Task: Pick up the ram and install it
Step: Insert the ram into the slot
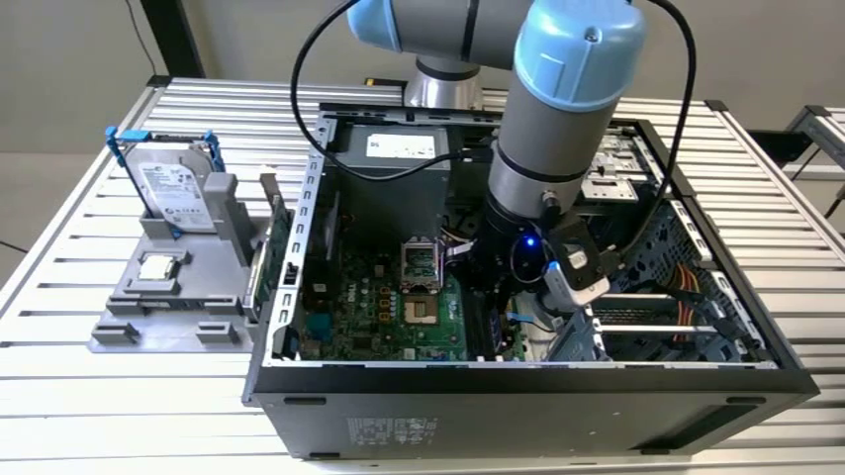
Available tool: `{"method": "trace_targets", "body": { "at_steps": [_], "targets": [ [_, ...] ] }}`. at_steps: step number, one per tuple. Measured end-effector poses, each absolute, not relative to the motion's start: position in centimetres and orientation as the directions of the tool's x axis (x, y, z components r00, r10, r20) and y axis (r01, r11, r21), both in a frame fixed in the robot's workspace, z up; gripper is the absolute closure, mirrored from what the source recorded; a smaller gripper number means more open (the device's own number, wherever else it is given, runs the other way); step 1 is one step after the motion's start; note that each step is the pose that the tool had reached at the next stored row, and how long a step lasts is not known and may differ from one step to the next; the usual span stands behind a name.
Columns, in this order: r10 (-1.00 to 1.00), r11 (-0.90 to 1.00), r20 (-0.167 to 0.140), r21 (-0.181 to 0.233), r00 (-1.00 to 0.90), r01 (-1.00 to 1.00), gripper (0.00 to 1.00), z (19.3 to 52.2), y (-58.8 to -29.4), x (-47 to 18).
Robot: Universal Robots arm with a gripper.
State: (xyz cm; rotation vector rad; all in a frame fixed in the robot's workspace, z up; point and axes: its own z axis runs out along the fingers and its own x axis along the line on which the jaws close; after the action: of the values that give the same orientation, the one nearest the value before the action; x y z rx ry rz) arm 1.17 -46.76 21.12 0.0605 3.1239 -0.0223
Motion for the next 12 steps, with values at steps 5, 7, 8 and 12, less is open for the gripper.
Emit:
{"method": "trace_targets", "body": {
  "at_steps": [5,7,8,12],
  "targets": [
    [0.039,0.999,-0.014,-0.013,-0.999,0.039,0.0,22.3,-46.8,1.2],
    [0.039,0.999,-0.013,-0.013,-0.999,0.039,0.0,22.7,-46.8,1.2],
    [0.039,0.999,-0.013,-0.012,-0.999,0.039,0.0,23.0,-46.8,1.2],
    [0.039,0.999,-0.011,-0.012,-0.999,0.039,0.0,24.2,-46.8,1.2]
  ]
}}
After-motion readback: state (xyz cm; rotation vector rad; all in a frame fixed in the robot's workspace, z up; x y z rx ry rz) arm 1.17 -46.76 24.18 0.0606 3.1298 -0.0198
